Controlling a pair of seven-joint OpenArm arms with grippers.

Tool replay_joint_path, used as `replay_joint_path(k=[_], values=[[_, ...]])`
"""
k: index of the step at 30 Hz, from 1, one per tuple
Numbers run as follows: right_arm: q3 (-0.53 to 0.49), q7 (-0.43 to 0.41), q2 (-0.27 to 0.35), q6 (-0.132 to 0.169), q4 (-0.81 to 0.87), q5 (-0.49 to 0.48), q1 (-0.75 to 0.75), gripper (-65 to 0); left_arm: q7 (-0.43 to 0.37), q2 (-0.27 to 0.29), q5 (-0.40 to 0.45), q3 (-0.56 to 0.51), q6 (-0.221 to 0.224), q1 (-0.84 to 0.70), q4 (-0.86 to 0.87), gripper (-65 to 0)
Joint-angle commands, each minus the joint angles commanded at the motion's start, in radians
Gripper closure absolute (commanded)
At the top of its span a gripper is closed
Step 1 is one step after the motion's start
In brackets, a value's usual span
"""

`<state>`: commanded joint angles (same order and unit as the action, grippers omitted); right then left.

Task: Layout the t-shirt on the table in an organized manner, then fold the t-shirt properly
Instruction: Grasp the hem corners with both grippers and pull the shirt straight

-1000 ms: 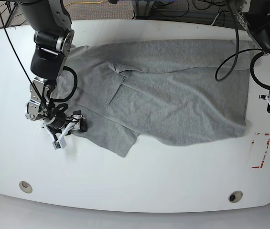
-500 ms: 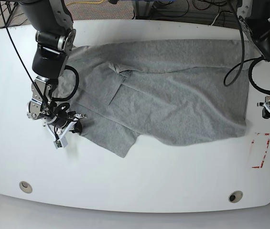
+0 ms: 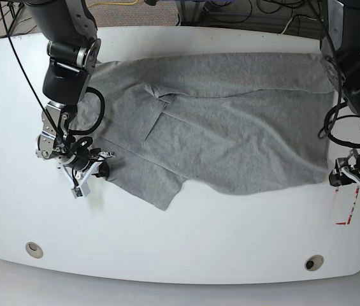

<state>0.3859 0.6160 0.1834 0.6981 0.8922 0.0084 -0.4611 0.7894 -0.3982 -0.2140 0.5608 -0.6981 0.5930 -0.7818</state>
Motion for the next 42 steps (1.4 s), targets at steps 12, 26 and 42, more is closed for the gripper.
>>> replay_joint_path(k=[12,26,42], values=[[0.0,0.0,0.002,0.0,0.002,-0.002,0.0,-1.3,-0.166,0.005,-0.005,-0.091,0.047,0.054,0.23,-42.2],[0.002,0.0,0.014,0.0,0.023,-0.003,0.0,-1.3,-0.175,0.008,-0.005,-0.091,0.045,0.055,0.256,-19.4],[0.0,0.052,0.012,0.0,0.132,0.0,0.015,-1.3,-0.17,0.025,-0.008,-0.091,0.044,0.08,0.18,-0.6]])
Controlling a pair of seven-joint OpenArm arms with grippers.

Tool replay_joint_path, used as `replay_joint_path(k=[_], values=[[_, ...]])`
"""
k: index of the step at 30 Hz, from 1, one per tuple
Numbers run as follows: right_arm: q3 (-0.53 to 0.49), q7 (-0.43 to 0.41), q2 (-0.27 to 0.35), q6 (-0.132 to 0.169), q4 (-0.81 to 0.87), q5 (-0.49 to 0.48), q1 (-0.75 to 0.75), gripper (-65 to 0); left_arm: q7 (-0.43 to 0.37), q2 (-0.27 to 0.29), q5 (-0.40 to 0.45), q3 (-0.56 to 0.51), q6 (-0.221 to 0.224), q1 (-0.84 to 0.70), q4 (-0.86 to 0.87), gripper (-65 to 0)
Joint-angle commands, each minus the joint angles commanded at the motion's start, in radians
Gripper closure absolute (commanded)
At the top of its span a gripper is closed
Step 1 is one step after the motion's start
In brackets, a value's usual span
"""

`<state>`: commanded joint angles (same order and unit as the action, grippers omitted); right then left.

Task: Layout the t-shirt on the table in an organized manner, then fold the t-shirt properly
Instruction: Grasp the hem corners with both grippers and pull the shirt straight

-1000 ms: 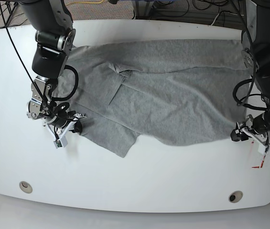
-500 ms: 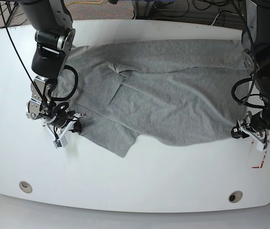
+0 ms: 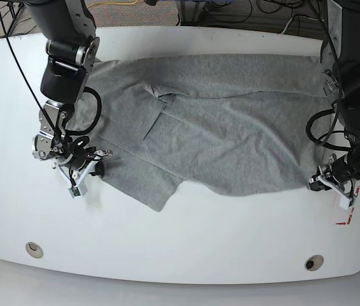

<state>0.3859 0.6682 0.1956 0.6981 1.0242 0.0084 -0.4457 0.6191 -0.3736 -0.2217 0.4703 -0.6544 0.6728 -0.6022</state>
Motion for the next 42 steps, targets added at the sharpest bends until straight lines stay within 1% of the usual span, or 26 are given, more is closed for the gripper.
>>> replay_joint_path(k=[3,9,12,18,21,23,25,31,32,34,35,36,37,38,39,40,42], values=[[0.0,0.026,-0.002,0.0,0.058,0.0,0.011,-1.3,0.003,0.002,0.0,0.0,0.0,-0.003,-0.072,-0.6],[-0.002,0.078,-0.003,0.0,0.173,0.0,0.026,-0.3,0.074,0.003,0.0,0.005,0.0,-0.005,-0.153,-0.6],[-0.002,0.095,-0.003,0.0,0.196,0.0,0.028,0.0,0.083,0.003,0.0,0.005,0.0,-0.005,-0.195,-0.6],[-0.002,0.103,-0.002,0.0,0.207,0.0,0.028,0.0,0.083,0.003,-0.002,0.005,-0.003,-0.029,-0.238,-0.6],[-0.002,0.104,-0.002,0.0,0.236,0.0,0.028,0.0,0.086,0.003,-0.002,0.005,-0.026,-0.031,-0.247,-0.6],[-0.002,0.11,-0.002,0.0,0.27,0.0,0.032,0.0,0.106,0.003,-0.002,0.006,-0.044,-0.031,-0.247,-0.6],[-0.002,0.13,-0.002,0.0,0.298,0.0,0.043,0.0,0.121,0.003,-0.002,0.006,-0.044,-0.031,-0.249,-0.6],[-0.003,0.133,0.0,0.0,0.305,0.0,0.044,0.0,0.117,0.003,0.006,0.006,-0.044,-0.038,-0.239,-1.5],[-0.003,0.133,0.0,0.0,0.305,0.0,0.044,0.0,0.115,0.003,0.005,0.006,-0.044,-0.041,-0.239,-2.8],[-0.003,0.133,-0.002,0.0,0.305,0.0,0.046,0.0,0.106,0.003,0.005,0.006,-0.044,-0.044,-0.239,-7.9],[-0.003,0.133,-0.003,0.0,0.305,0.0,0.048,0.0,0.097,0.003,0.006,0.006,-0.043,-0.044,-0.238,-13.3],[-0.003,0.133,-0.003,0.0,0.305,0.0,0.048,0.0,0.094,0.003,0.006,0.006,-0.029,-0.044,-0.236,-17.1],[-0.003,0.133,-0.003,0.0,0.305,0.0,0.048,0.0,0.086,0.003,0.006,0.005,-0.002,-0.044,-0.229,-22.9],[-0.003,0.133,-0.003,0.0,0.305,0.0,0.048,0.0,0.08,0.003,0.006,0.005,0.018,-0.044,-0.216,-26.7],[-0.003,0.133,-0.003,0.0,0.304,0.0,0.049,0.0,0.064,0.003,0.003,0.005,0.055,-0.044,-0.195,-33.2],[-0.003,0.133,-0.005,0.0,0.304,0.0,0.049,0.0,0.046,0.003,0.002,0.005,0.083,-0.043,-0.172,-38.3],[-0.003,0.133,-0.005,0.0,0.304,0.0,0.051,0.0,0.003,0.003,0.002,0.002,0.127,-0.04,-0.132,-43.9]])
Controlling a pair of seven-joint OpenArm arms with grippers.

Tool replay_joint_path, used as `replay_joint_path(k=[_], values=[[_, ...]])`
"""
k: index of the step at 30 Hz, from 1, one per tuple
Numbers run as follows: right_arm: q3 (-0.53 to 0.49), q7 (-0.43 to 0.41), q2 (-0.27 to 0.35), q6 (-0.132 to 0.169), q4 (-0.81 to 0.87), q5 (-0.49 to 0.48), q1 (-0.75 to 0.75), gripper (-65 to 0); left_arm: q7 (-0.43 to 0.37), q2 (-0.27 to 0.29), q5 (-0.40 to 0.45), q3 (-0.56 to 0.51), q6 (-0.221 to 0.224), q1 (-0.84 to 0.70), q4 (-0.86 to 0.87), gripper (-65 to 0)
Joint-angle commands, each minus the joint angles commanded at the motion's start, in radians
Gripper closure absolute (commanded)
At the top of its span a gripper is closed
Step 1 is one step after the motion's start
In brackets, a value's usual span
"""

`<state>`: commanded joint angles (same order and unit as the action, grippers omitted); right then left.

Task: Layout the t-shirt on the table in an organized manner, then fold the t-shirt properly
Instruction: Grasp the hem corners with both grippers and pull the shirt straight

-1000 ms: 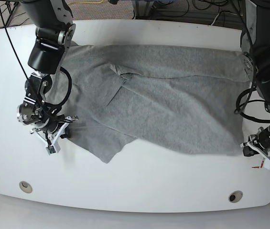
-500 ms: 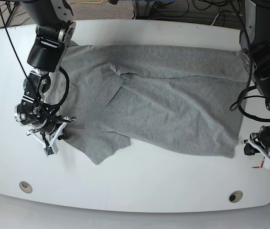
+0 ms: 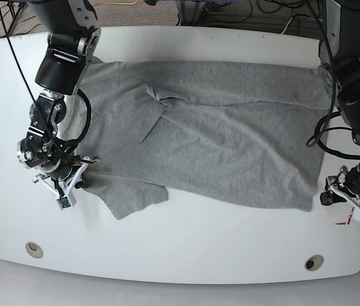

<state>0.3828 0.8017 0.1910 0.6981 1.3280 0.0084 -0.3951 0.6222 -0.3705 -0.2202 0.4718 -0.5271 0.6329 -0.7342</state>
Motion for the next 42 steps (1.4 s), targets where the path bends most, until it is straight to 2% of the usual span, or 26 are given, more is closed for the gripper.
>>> replay_joint_path(k=[2,7,15,19,25,29,33,35,36,37,40,42], values=[[0.0,0.0,0.0,0.0,0.0,-0.002,0.009,0.0,-0.046,0.0,0.0,-0.002,0.029,0.003,0.049,-45.1],[0.0,0.0,0.0,0.0,0.0,-0.005,0.017,0.0,-0.118,-0.002,0.005,-0.003,0.029,0.026,0.153,-43.5],[0.002,-0.002,-0.002,0.0,0.002,-0.006,0.032,0.0,-0.18,0.002,0.005,-0.003,0.029,0.044,0.278,-43.5],[0.002,-0.002,-0.002,0.0,0.006,-0.006,0.041,0.0,-0.192,0.031,0.006,-0.011,0.029,0.044,0.287,-43.5],[0.003,-0.003,-0.002,0.0,0.006,-0.006,0.048,0.0,-0.192,0.066,0.0,-0.114,0.029,0.051,0.287,-43.3],[0.005,-0.003,-0.002,0.0,0.006,-0.006,0.048,0.0,-0.19,0.087,0.0,-0.141,0.029,0.066,0.287,-42.9],[0.005,-0.003,-0.002,0.0,0.006,-0.006,0.048,0.0,-0.19,0.097,-0.002,-0.143,0.029,0.066,0.285,-36.0],[0.005,-0.003,-0.002,0.0,0.006,-0.006,0.048,0.0,-0.192,0.097,-0.002,-0.143,0.031,0.068,0.281,-25.7],[0.005,-0.003,-0.002,0.0,0.006,-0.006,0.048,0.0,-0.192,0.097,-0.002,-0.143,0.031,0.068,0.281,-23.1],[0.005,-0.003,-0.002,0.0,0.006,-0.006,0.048,0.0,-0.192,0.097,0.0,-0.143,0.031,0.077,0.281,-16.1],[0.005,-0.003,-0.002,0.0,0.006,-0.005,0.048,0.0,-0.192,0.094,0.002,-0.143,0.031,0.087,0.281,-4.4],[0.005,-0.003,0.0,0.0,0.005,-0.005,0.046,0.0,-0.192,0.089,0.002,-0.143,0.029,0.089,0.281,-1.3]])
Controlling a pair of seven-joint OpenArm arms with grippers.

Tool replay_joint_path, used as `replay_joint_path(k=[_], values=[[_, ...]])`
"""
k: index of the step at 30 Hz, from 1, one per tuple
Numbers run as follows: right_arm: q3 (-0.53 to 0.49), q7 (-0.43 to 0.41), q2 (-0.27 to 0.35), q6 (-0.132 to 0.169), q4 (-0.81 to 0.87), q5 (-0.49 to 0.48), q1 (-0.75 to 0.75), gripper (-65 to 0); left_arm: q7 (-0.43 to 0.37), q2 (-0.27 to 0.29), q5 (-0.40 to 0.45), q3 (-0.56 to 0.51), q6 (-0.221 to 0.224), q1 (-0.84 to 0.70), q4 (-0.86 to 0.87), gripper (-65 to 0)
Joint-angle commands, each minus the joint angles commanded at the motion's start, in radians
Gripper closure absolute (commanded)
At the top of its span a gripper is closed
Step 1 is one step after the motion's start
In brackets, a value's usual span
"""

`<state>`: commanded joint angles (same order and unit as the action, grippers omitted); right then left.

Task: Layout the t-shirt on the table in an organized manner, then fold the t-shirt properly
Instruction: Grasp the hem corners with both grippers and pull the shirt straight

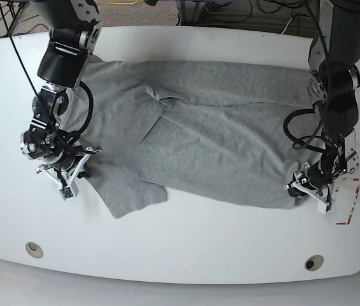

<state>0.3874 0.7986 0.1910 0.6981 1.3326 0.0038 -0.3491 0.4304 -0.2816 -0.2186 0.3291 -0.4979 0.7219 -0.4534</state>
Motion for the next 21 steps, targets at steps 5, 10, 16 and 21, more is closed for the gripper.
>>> replay_joint_path(k=[5,10,16,21], values=[[-0.002,0.0,0.0,0.0,0.002,0.0,-0.003,0.0,0.0,-0.029,-0.003,0.002,0.0,0.003,0.0,-0.6],[-0.003,0.0,0.0,0.0,0.003,0.0,-0.006,0.0,0.006,-0.046,-0.005,0.003,-0.026,-0.002,-0.061,-0.6],[-0.003,0.0,0.005,0.0,0.02,0.005,-0.008,0.0,0.095,-0.046,-0.003,0.005,-0.069,-0.035,-0.183,-0.4],[-0.005,0.0,0.011,0.0,0.029,0.006,-0.008,0.0,0.175,-0.041,-0.005,0.006,-0.086,-0.066,-0.321,-0.4]])
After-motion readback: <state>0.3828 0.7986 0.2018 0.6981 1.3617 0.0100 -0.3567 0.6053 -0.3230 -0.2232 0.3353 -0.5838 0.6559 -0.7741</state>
